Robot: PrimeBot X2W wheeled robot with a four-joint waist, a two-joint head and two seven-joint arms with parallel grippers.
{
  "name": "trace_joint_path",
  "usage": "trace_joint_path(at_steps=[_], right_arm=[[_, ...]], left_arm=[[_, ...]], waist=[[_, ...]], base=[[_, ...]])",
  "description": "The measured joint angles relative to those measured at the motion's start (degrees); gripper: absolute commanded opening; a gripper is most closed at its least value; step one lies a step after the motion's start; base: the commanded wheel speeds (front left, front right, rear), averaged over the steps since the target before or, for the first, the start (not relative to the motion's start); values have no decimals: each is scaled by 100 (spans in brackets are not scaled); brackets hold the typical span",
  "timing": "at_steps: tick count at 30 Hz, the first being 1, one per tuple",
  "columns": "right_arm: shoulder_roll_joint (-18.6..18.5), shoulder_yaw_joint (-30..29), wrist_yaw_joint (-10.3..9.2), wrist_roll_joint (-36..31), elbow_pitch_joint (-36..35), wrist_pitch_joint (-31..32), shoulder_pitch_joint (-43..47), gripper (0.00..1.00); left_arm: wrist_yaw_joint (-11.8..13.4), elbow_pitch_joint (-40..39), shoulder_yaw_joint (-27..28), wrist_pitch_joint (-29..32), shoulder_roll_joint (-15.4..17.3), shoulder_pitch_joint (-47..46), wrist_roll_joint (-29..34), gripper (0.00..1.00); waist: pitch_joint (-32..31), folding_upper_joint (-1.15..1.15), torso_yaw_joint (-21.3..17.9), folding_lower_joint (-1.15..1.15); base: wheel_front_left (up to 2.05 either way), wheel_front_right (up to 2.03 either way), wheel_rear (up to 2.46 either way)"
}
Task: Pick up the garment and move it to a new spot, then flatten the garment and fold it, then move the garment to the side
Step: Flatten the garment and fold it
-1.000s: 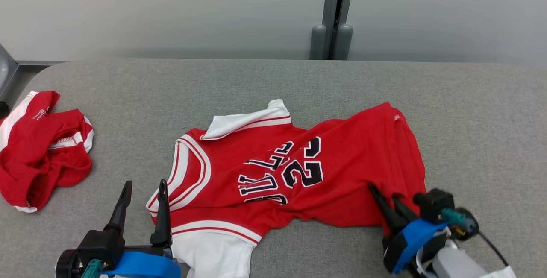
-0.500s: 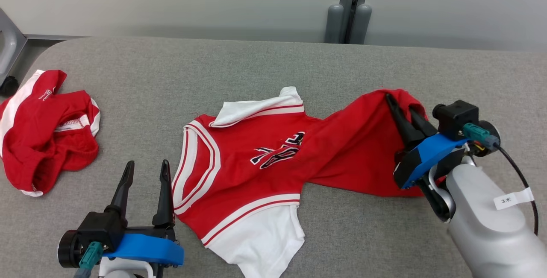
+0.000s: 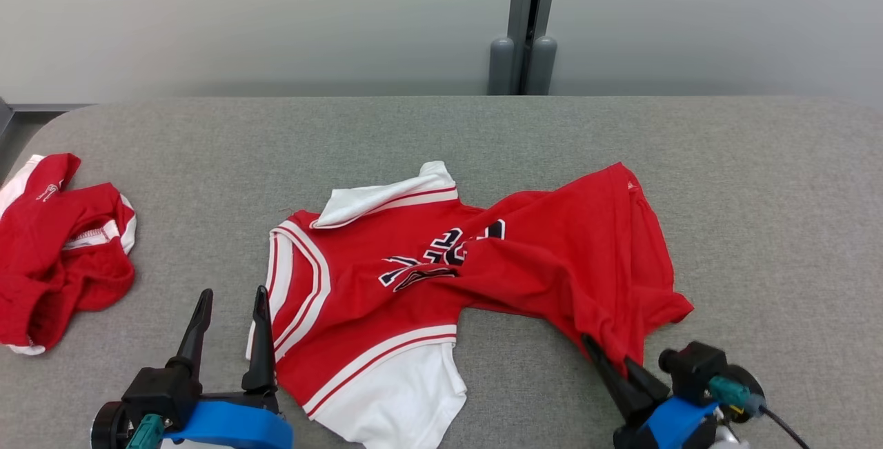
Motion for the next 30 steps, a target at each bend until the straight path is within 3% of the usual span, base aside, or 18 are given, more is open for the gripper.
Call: trace_joint_path(at_steps=[7,13,14,16,21,30], right_arm=[[-197,-40,-1,-122,-631,-2,927,0],[-204,-123,-1,-165,-771,-1,1562,0],[-201,-131,-1,-168,-786,-1,1621,11],[-152,-144,0,-178,-823,-1,1690,100],[-77,-524,0,-240,-1018,-1,1709,100],[82,-1768,0,-595,-1516,-1,1752,100]], left_arm=[[0,-9,-3,0,0,96,31,100],[0,-9,30,0,-1,190,44,100],[0,-11,45,0,0,228,44,100],[0,-12,68,0,0,265,44,100],[0,-18,60,0,0,291,44,100],[0,-55,189,0,0,325,101,100]], waist=[[-159,0,-142,0],[-257,0,-157,0],[-273,0,-171,0],[-291,0,-199,0],[-340,0,-242,0],[-451,0,-266,0]], base=[[0,0,0],[0,0,0],[0,0,0],[0,0,0],[0,0,0],[0,0,0]])
